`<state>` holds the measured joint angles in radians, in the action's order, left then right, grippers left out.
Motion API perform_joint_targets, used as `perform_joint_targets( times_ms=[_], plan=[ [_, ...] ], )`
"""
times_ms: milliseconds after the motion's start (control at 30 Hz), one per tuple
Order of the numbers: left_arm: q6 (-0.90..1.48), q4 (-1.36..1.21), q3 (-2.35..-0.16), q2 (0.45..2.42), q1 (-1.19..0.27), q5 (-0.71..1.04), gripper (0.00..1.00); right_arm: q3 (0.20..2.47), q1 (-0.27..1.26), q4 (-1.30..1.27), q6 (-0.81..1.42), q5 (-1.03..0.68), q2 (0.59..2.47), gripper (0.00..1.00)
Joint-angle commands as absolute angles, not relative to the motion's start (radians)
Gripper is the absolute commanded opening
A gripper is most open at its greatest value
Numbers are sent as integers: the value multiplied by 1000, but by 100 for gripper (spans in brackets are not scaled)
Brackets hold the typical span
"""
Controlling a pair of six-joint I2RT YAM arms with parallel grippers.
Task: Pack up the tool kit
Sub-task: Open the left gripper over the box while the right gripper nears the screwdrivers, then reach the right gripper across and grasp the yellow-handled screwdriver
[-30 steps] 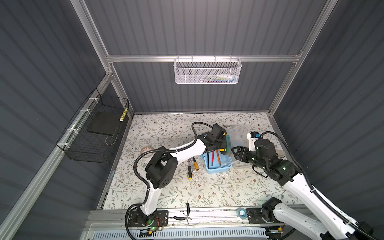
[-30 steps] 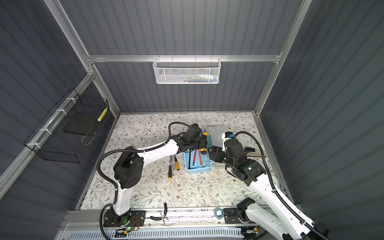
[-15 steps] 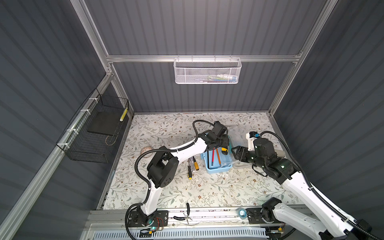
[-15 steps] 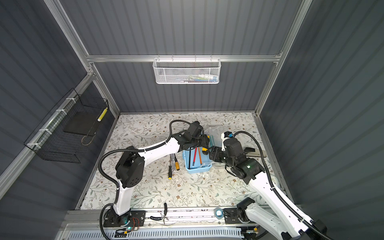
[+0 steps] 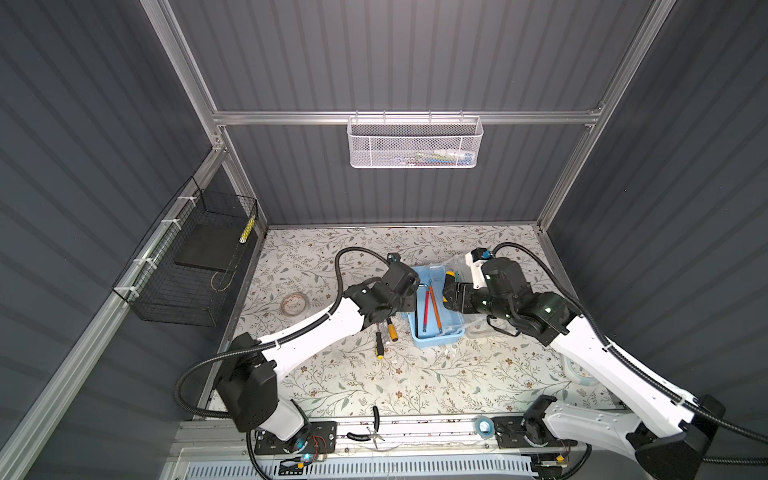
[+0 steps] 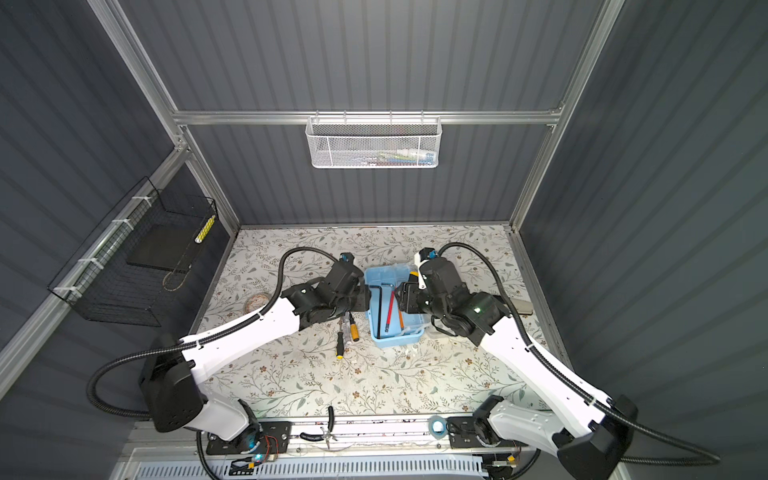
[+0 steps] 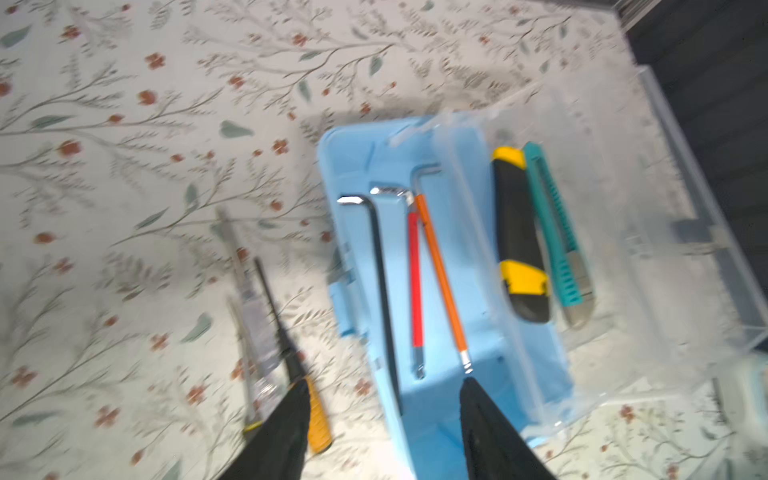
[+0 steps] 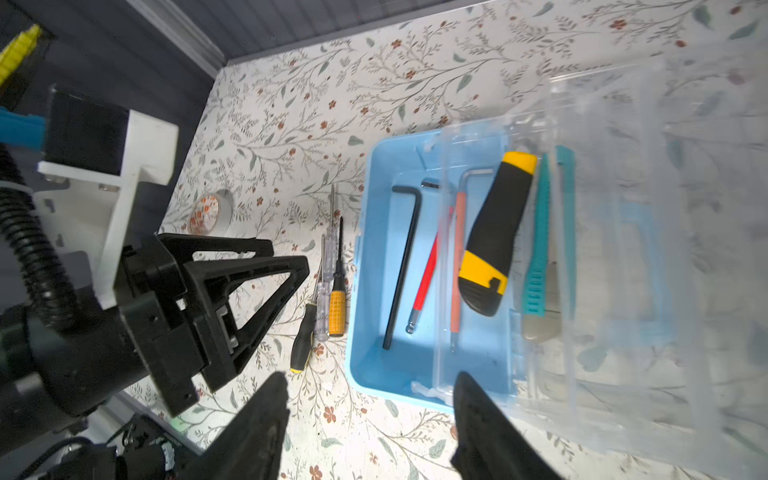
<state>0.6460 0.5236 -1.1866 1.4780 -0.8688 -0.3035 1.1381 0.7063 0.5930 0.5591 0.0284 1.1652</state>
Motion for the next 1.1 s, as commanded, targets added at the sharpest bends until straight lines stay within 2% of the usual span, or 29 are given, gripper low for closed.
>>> perform_joint_targets(
  times_ms=[0,433,533,767,1067],
  plan=[
    [692,684,-1112,1415,-859,-348,58,1180,764,615,557,29,1244,60],
    [787,628,-896,1334,-854,-307,55,1236,879,572,579,-68,1460,51],
    [796,621,-849,1288,-837,-297,55,1253,902,569,580,-79,1511,47],
    [802,521,-681,1114,-678,-155,55,1321,929,570,570,-84,1653,46],
    [774,465,-688,1101,-657,-168,55,1460,937,641,538,-57,1867,41]
  ],
)
